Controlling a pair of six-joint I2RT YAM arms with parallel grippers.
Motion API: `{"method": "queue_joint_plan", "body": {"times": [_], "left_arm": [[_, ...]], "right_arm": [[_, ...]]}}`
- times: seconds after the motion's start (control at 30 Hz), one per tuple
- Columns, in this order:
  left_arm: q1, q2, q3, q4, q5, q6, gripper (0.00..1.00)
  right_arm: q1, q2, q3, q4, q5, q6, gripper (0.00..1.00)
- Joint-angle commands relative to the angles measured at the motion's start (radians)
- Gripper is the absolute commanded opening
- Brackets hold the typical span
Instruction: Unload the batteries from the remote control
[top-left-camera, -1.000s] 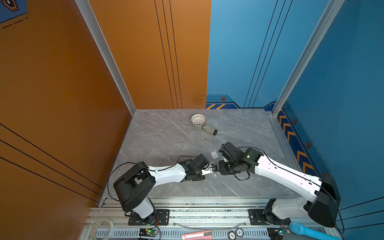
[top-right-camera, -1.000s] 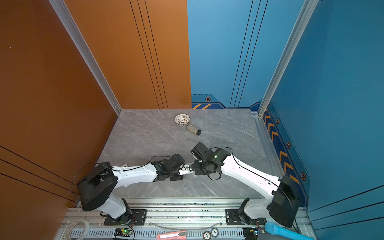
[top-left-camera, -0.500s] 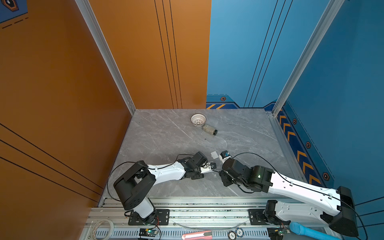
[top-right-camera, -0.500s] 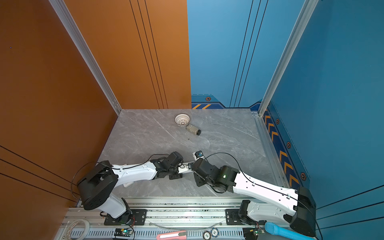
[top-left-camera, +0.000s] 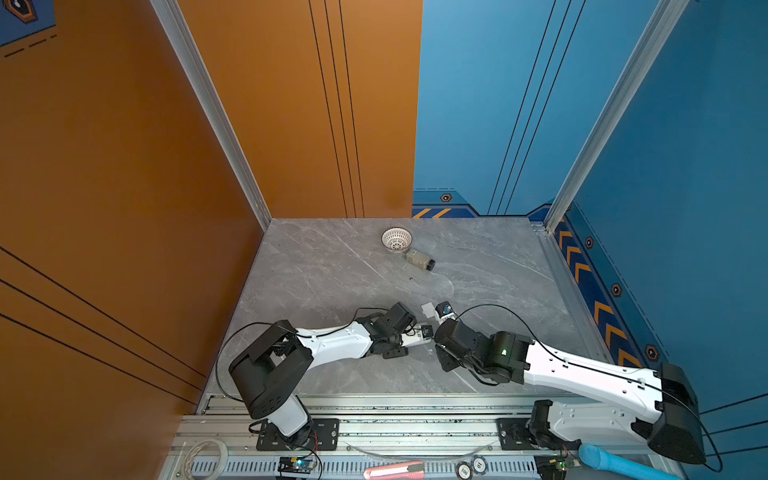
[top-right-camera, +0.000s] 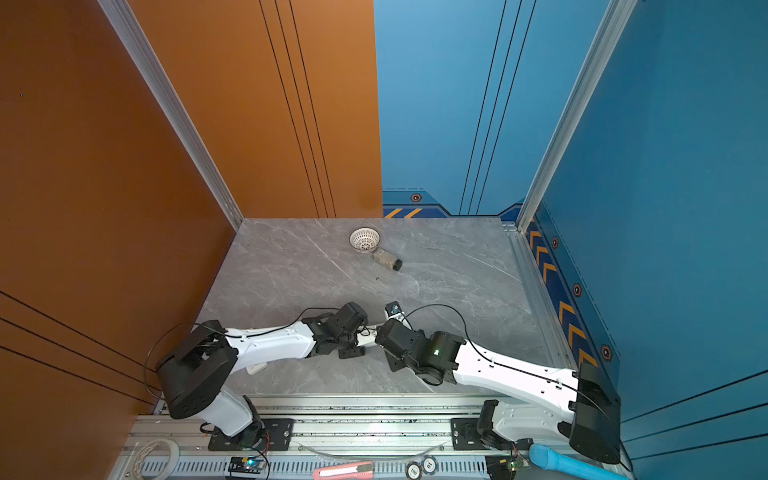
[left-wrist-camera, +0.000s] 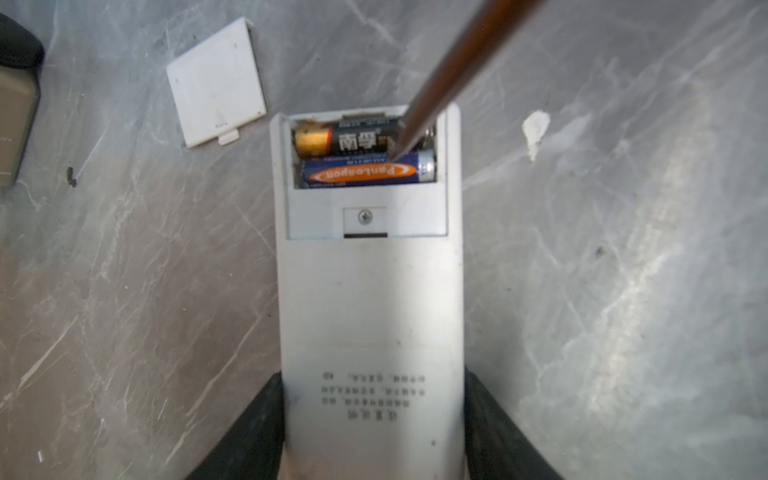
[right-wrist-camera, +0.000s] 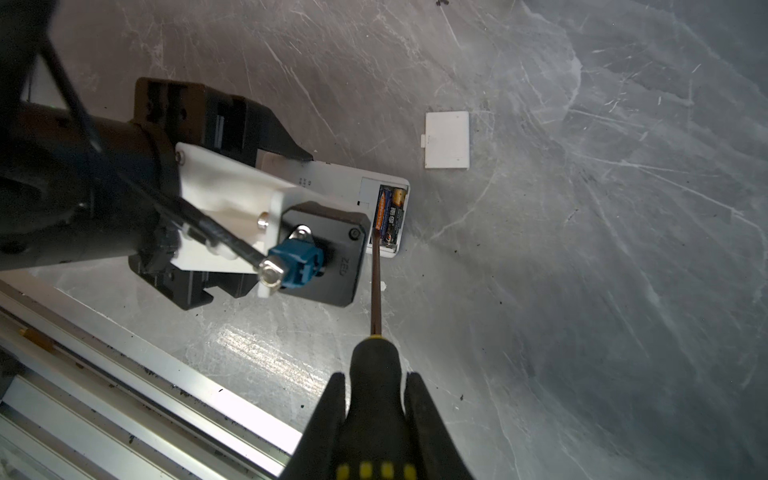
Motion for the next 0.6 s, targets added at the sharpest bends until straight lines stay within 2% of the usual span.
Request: {"method": "queue_joint_plan", "body": {"times": [0.0, 0.57], "left_arm": [[0.011, 0.062, -0.028, -0.112, -0.012, 0.005, 0.00], [0.020, 0.068, -0.029, -0.109, -0.005, 0.007, 0.00]], "right_arm": [[0.000, 0.022, -0.002, 0.021, -0.001, 0.010, 0.00], [-0.007, 0.062, -0.008, -0.014, -0.024, 0.016, 0.00]]}}
